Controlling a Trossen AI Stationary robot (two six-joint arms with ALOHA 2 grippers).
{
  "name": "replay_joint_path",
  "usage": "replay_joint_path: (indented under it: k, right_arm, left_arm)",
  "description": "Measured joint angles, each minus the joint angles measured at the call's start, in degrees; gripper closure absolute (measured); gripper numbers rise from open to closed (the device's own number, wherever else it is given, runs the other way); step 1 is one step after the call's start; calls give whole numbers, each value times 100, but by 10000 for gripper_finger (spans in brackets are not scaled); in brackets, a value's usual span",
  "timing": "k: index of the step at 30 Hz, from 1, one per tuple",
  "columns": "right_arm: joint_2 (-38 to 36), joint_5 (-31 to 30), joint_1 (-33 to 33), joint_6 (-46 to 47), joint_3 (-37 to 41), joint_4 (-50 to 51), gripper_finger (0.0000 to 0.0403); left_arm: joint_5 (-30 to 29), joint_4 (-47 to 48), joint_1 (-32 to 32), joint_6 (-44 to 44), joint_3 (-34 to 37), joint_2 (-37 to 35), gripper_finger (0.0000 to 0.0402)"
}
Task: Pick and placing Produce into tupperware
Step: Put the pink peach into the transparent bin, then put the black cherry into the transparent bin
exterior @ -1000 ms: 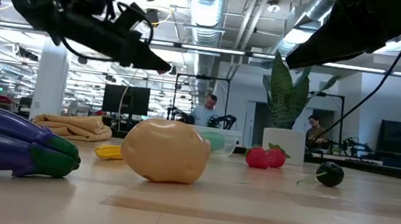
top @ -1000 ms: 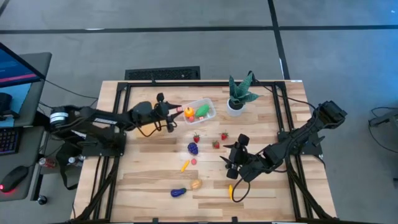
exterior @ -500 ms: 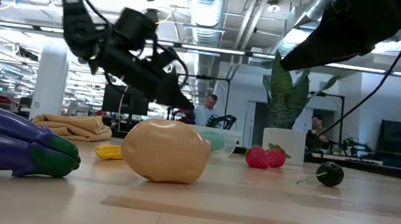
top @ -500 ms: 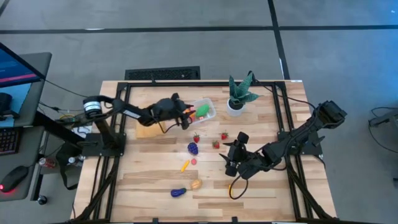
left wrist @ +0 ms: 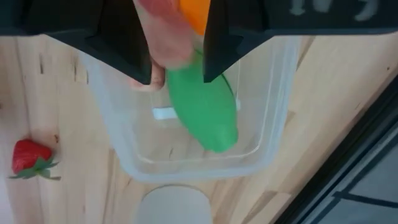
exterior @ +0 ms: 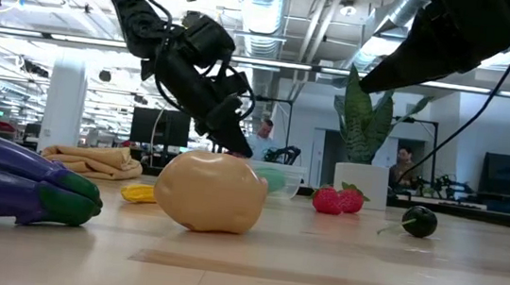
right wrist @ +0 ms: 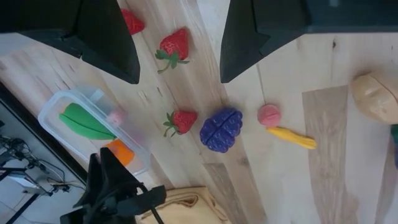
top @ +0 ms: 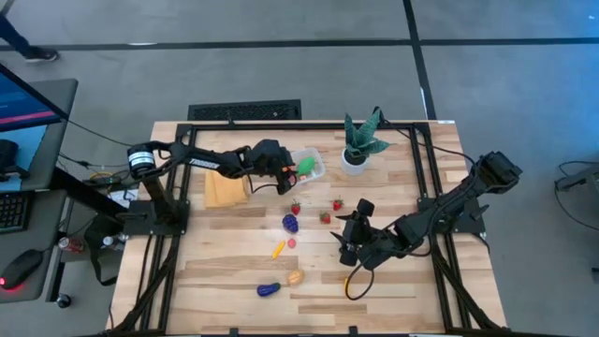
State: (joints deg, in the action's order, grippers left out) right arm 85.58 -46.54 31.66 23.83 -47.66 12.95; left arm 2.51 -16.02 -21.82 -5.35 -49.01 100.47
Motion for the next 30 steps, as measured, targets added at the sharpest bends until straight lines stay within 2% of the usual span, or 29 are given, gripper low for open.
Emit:
replay_joint_path:
  k: [10,15,18,22,30]
  right_arm:
    - [0,2,0,68,0,6,187]
    - [0,7,-31,891,0,618,187]
    - [0,-34,-10,1331,0,985,187]
    - [0,-405,268,1553,0,999,187]
    - [0,-798,1296,2883,186,1177,187]
  left_arm:
    - [4,-1,0,-5,-7,-2,187]
    - [243,254,-2,-150,-1,-247,167]
    - [356,605,-2,-295,2,-636,161]
    - [614,1252,2,-492,15,-1377,159]
    - [1185,1653,18,-599,805,-3074,158]
